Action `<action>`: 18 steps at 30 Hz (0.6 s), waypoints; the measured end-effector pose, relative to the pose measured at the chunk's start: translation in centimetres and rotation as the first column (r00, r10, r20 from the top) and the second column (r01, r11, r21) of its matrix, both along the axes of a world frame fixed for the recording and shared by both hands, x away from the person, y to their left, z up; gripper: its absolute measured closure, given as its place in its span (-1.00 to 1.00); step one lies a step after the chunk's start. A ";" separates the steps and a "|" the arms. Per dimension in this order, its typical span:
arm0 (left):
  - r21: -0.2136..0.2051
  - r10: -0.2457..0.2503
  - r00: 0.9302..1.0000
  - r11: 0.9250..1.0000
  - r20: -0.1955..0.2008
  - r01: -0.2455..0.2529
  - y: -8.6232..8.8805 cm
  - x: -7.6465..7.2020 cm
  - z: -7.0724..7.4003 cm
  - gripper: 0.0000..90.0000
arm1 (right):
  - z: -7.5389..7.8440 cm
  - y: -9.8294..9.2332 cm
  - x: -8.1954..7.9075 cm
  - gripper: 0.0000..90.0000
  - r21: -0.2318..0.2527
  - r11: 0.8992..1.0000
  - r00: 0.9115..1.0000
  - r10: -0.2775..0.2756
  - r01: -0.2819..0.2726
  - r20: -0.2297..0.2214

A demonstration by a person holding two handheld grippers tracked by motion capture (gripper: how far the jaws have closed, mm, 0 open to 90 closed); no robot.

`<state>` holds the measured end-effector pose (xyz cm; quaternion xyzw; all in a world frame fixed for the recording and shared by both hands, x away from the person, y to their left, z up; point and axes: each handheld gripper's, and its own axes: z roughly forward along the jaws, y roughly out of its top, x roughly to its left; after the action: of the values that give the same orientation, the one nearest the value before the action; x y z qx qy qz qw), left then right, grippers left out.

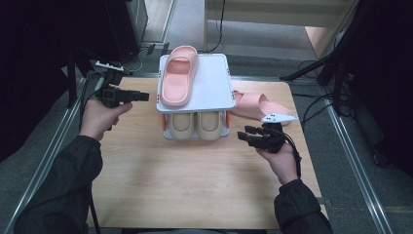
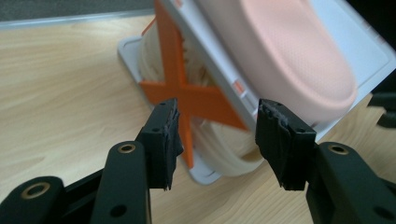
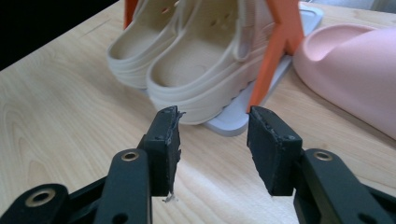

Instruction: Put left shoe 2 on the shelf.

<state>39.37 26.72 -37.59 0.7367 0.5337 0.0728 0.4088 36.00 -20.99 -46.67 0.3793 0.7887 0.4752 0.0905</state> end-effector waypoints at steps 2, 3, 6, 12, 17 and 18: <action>-0.006 0.008 1.000 1.000 -0.006 -0.008 0.3 -0.5 -0.8 0.09 | -0.2 -0.3 0.4 0.24 0.016 1.000 1.000 -0.011 0.011 -0.012; -0.006 0.011 1.000 1.000 -0.006 -0.011 0.4 -0.7 -1.2 0.09 | -0.3 -0.5 0.6 0.25 0.015 1.000 1.000 -0.016 0.016 -0.017; -0.001 0.014 1.000 1.000 -0.009 -0.014 0.6 -1.3 -2.5 0.08 | -0.5 -0.7 1.0 0.27 0.004 1.000 0.999 -0.025 0.025 -0.022; 0.023 0.006 1.000 1.000 0.001 -0.006 0.5 -2.7 -4.5 0.07 | -0.8 -0.9 1.8 0.32 -0.009 0.999 0.999 -0.037 0.036 -0.025; 0.016 -0.008 1.000 1.000 0.006 0.008 0.2 -4.1 -5.9 0.03 | -1.1 -1.5 2.7 0.61 -0.001 0.999 0.998 -0.054 0.054 -0.037; 0.020 -0.014 1.000 1.000 0.008 0.013 0.1 -4.3 -6.1 0.03 | -1.2 -1.6 2.9 0.64 0.003 0.998 0.997 -0.062 0.062 -0.043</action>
<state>35.02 26.84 -43.74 0.7441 0.5263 0.0782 0.4039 38.93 -22.64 -47.84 0.4141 0.7774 0.4654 0.0873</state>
